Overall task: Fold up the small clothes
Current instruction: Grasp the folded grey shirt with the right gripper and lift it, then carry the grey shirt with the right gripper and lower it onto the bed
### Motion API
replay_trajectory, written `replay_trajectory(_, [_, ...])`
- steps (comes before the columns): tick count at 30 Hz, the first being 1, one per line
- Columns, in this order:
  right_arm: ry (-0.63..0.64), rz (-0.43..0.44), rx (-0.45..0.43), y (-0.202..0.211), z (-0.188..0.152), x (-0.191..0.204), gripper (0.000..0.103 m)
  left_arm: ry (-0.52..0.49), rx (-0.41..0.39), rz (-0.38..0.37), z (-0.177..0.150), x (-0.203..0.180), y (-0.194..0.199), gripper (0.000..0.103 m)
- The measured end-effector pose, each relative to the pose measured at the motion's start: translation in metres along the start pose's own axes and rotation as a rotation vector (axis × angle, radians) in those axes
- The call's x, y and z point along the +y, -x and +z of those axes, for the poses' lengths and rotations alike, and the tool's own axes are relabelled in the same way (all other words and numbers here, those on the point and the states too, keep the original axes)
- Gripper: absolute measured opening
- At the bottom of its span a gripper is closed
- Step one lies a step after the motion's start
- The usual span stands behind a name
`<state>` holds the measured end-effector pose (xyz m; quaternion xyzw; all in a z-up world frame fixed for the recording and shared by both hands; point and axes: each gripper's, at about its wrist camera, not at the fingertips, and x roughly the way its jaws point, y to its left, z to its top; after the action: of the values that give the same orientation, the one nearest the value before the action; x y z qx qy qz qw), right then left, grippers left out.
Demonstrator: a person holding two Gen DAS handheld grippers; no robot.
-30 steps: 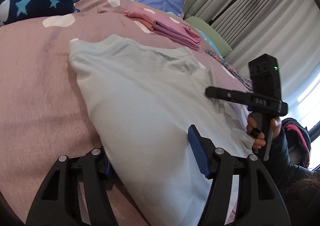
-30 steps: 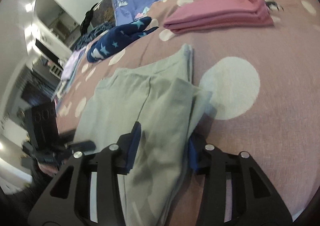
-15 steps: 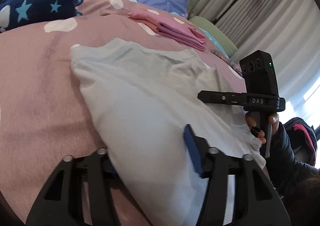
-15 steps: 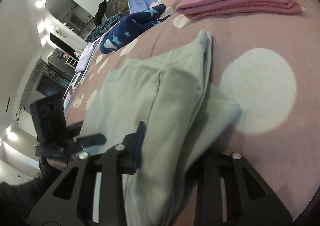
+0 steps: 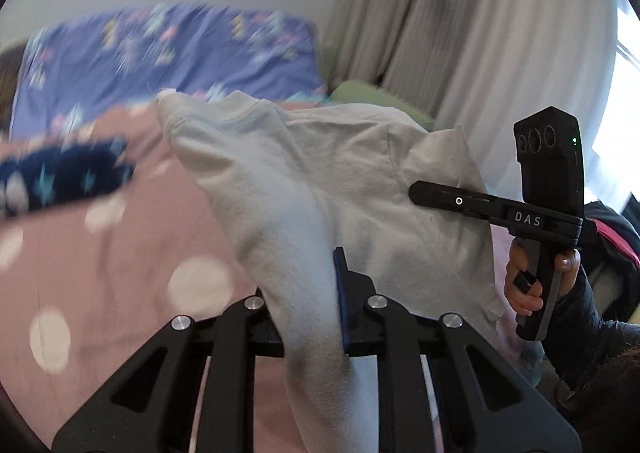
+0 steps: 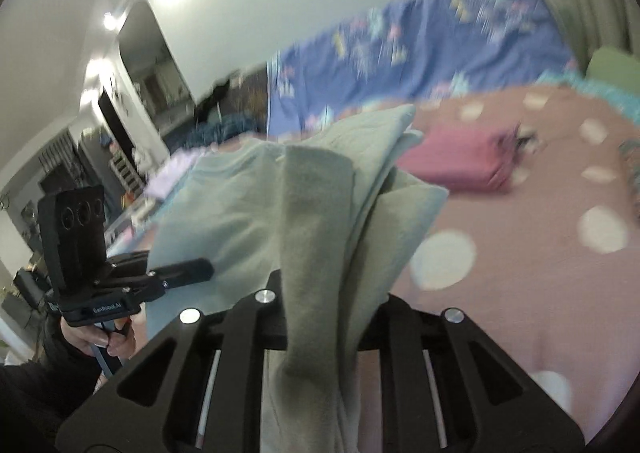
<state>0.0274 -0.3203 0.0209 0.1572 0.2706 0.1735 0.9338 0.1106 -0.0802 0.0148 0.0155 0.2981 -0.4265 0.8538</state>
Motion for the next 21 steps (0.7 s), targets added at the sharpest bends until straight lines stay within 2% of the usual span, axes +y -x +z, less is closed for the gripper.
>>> replay_trajectory(4, [-0.008, -0.069, -0.143, 0.078, 0.017, -0.014, 0.014, -0.119, -0.050, -0.052, 0.040, -0.060, -0.002, 0.017])
replay_trajectory(8, [-0.045, -0.149, -0.223, 0.142, 0.034, -0.048, 0.014, -0.230, -0.065, -0.109, 0.081, -0.126, -0.031, 0.017])
replay_trajectory(12, [-0.054, -0.265, -0.272, 0.196, 0.053, -0.085, 0.014, -0.325, -0.063, -0.163, 0.115, -0.184, -0.067, 0.017])
replay_trajectory(17, [-0.072, -0.404, -0.349, 0.244, 0.083, -0.133, 0.014, -0.416, -0.058, -0.209, 0.156, -0.241, -0.120, 0.017])
replay_trajectory(21, [-0.111, -0.489, -0.388, 0.261, 0.105, -0.177, 0.014, -0.456, -0.051, -0.225, 0.188, -0.265, -0.171, 0.017])
